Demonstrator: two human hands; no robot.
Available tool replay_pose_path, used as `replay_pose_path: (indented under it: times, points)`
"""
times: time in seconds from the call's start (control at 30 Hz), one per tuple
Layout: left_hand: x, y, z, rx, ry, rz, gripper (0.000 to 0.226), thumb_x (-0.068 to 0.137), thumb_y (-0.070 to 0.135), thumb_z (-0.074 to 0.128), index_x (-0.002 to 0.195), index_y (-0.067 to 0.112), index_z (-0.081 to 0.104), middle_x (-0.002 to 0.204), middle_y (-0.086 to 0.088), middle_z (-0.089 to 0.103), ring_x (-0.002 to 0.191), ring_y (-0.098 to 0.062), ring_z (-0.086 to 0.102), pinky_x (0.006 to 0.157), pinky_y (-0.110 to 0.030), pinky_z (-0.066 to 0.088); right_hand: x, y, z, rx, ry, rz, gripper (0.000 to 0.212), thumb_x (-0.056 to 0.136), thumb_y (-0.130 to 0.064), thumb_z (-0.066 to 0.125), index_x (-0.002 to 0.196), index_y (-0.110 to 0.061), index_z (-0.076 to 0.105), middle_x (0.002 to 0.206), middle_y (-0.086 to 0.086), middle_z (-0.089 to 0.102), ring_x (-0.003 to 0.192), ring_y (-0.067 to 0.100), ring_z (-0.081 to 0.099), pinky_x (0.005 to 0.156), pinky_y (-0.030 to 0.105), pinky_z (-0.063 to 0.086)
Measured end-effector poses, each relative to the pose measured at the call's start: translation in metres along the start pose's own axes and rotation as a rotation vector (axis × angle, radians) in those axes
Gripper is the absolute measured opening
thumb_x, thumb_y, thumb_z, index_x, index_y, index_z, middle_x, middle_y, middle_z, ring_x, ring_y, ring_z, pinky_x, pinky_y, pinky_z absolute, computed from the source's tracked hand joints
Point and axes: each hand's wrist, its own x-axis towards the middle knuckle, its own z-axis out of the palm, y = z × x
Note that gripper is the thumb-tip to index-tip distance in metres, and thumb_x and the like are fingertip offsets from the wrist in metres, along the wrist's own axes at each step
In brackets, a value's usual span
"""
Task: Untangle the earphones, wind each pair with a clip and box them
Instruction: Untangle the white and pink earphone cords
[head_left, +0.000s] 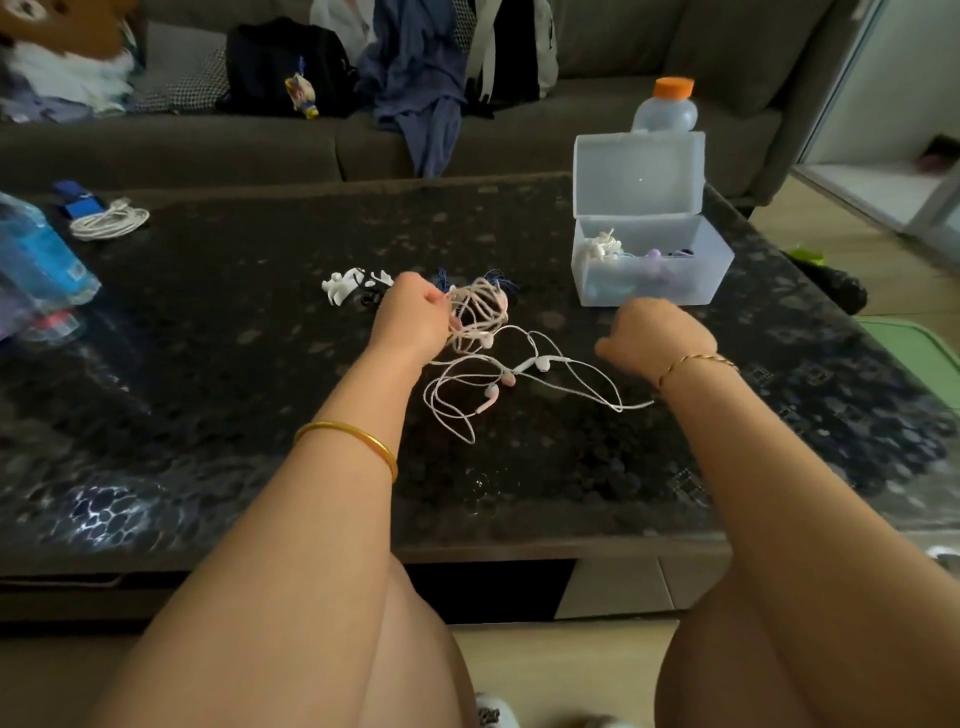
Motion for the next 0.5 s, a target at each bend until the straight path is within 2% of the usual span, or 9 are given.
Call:
replay_pose_path:
  times: [0.07,0.13,0.17,0.23,0.3,0.33,0.4,0.5]
  points:
    - [0.000,0.006,0.003,-0.213,-0.019,-0.110,0.019,0.101,0.012,0.044,0.114,0.006,0.056,0.102,-0.012,0.064,0.069,-0.006,0.057,0.063,-0.022,0.053,0.000,-0.001,0.004,-0.028,-0.010,-0.014,0.036,0.088,-0.034,0.057,0.120,-0.017,0.059,0.115,0.009,0.055,0.110,0.032,0.049,0.095,0.044,0.043]
    - [0.000,0.010,0.006,-0.311,-0.048,-0.178,0.018,0.101,0.013,0.044,0.117,0.009,0.051,0.102,-0.009,0.062,0.072,-0.008,0.062,0.058,-0.026,0.056,-0.002,-0.004,0.001,0.029,0.070,-0.105,0.030,0.090,-0.027,0.054,0.117,-0.019,0.062,0.122,0.010,0.053,0.116,0.035,0.046,0.099,0.045,0.041]
    - [0.000,0.011,0.006,-0.319,-0.058,-0.185,0.017,0.100,0.013,0.045,0.116,0.009,0.051,0.100,-0.008,0.063,0.070,-0.009,0.063,0.054,-0.025,0.056,-0.004,-0.007,-0.002,0.136,0.111,-0.174,0.027,0.091,-0.023,0.051,0.112,-0.017,0.066,0.117,0.011,0.057,0.112,0.035,0.050,0.097,0.043,0.044]
    - [0.000,0.011,0.007,-0.319,-0.063,-0.172,0.014,0.100,0.012,0.047,0.112,0.009,0.052,0.094,-0.008,0.063,0.068,-0.011,0.065,0.054,-0.027,0.058,-0.009,-0.014,-0.011,0.473,0.141,-0.272,0.023,0.092,-0.016,0.049,0.099,-0.011,0.070,0.095,0.010,0.065,0.088,0.023,0.060,0.082,0.031,0.051]
    - [0.001,0.010,0.010,-0.306,-0.055,-0.158,0.012,0.098,0.011,0.049,0.108,0.009,0.055,0.096,-0.010,0.065,0.076,-0.017,0.068,0.065,-0.036,0.061,-0.019,-0.020,-0.019,0.728,0.042,-0.331,0.019,0.090,-0.011,0.052,0.092,-0.010,0.070,0.084,0.005,0.066,0.072,0.010,0.057,0.072,0.019,0.048]
    - [0.001,0.010,0.010,-0.292,-0.051,-0.158,0.011,0.097,0.012,0.050,0.105,0.010,0.057,0.099,-0.011,0.066,0.082,-0.021,0.069,0.071,-0.041,0.060,-0.022,-0.023,-0.019,0.769,-0.024,-0.369,0.018,0.088,-0.008,0.053,0.093,-0.010,0.070,0.088,0.005,0.068,0.075,0.010,0.059,0.075,0.020,0.049]
    - [0.001,0.011,0.011,-0.316,-0.062,-0.182,0.006,0.096,0.011,0.051,0.096,0.013,0.057,0.103,-0.013,0.067,0.089,-0.026,0.069,0.078,-0.044,0.059,-0.025,-0.027,-0.015,0.751,-0.143,-0.416,0.018,0.086,-0.003,0.056,0.098,-0.010,0.068,0.098,0.009,0.069,0.088,0.017,0.063,0.083,0.030,0.053]
    - [0.000,0.011,0.011,-0.443,-0.124,-0.271,0.013,0.097,0.007,0.049,0.086,0.013,0.053,0.101,-0.015,0.065,0.083,-0.027,0.069,0.064,-0.036,0.059,-0.026,-0.036,-0.006,0.745,-0.250,-0.383,0.026,0.085,-0.003,0.060,0.110,-0.010,0.060,0.106,0.010,0.067,0.095,0.024,0.064,0.085,0.035,0.054]
